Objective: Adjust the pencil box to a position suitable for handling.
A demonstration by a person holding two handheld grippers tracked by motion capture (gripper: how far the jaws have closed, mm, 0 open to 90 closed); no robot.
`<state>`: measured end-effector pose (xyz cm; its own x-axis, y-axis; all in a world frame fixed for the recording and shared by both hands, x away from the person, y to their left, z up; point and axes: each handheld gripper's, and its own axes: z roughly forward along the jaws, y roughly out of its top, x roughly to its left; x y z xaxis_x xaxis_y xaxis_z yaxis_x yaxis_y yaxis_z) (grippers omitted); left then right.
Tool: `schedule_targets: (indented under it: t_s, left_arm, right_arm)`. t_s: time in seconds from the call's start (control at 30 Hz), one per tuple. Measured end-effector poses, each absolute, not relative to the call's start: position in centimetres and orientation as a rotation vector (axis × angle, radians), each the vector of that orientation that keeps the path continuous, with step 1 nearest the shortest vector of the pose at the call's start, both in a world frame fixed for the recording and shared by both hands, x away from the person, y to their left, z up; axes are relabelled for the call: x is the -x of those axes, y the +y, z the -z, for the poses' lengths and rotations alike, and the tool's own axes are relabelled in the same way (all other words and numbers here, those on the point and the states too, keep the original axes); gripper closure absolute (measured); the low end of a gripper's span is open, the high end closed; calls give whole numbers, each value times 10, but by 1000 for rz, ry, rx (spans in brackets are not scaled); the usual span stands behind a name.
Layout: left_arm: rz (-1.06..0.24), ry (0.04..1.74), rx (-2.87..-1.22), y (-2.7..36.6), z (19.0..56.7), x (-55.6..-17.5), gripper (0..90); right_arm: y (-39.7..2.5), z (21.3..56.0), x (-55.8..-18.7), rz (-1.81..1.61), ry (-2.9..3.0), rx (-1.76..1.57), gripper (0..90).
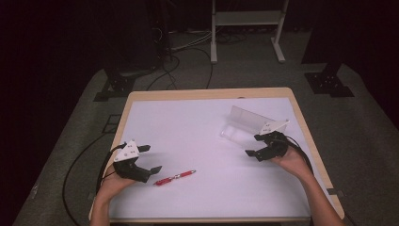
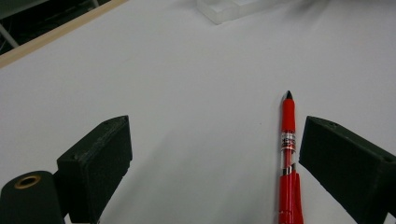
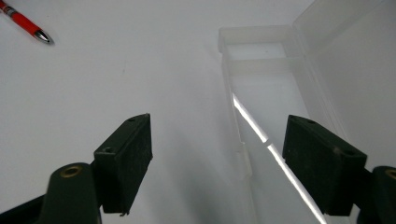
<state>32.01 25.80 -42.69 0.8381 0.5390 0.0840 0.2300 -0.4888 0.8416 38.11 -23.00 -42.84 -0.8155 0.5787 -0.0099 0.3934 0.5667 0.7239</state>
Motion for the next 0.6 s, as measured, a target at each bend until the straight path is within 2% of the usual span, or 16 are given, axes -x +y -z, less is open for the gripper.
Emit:
schedule_targets:
  t_s: [0.4, 0.6]
  left_arm:
    - [-419, 564, -2082, 258, 427, -320, 88]
    - [-422, 566, -2079, 258, 427, -320, 88]
  right_arm:
    - [-223, 436, -397, -1037, 2573, -821, 318]
    - [-221, 442, -402, -1011, 2585, -833, 403]
